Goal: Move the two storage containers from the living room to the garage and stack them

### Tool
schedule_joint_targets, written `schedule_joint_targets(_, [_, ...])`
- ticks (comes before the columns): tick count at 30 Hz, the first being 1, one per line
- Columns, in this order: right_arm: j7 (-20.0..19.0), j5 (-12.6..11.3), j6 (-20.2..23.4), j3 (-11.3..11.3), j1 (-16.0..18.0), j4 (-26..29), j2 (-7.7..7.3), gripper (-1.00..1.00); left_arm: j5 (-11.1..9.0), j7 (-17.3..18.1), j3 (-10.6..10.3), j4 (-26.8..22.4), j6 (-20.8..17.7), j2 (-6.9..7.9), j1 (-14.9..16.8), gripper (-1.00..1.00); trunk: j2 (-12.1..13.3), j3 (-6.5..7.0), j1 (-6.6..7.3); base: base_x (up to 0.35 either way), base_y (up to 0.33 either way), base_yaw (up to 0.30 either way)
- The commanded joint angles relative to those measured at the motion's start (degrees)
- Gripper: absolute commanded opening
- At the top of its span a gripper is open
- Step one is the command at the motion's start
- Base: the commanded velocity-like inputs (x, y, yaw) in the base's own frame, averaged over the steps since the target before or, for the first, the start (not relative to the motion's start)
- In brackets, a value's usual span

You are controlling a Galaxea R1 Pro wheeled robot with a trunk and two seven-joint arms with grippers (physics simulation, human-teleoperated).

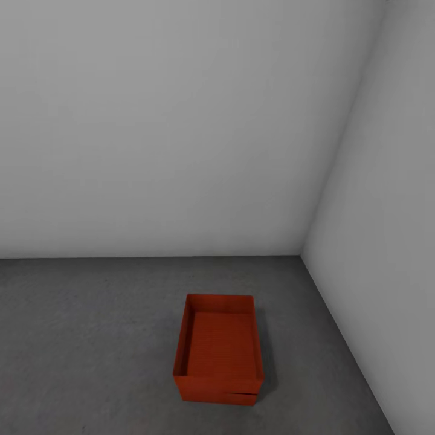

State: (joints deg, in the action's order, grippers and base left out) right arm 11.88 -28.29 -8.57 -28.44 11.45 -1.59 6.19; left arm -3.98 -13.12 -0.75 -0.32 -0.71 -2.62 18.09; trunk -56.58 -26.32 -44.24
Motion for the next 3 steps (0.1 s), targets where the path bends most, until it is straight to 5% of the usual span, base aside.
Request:
schedule_joint_targets(1, [0.0,-0.5,-0.3,-0.5,0.1,-0.2,0.05,1.00,-0.4,-0.2,-0.1,0.0,-0.1,-0.01,0.0,1.00,0.0,-0.05,0.00,0.000,0.000,0.000])
schedule_joint_targets(3, [0.0,-0.5,-0.3,-0.5,0.1,-0.2,0.05,1.00,-0.4,-0.2,-0.1,0.0,-0.1,-0.01,0.0,1.00,0.0,-0.05,0.00,0.000,0.000,0.000])
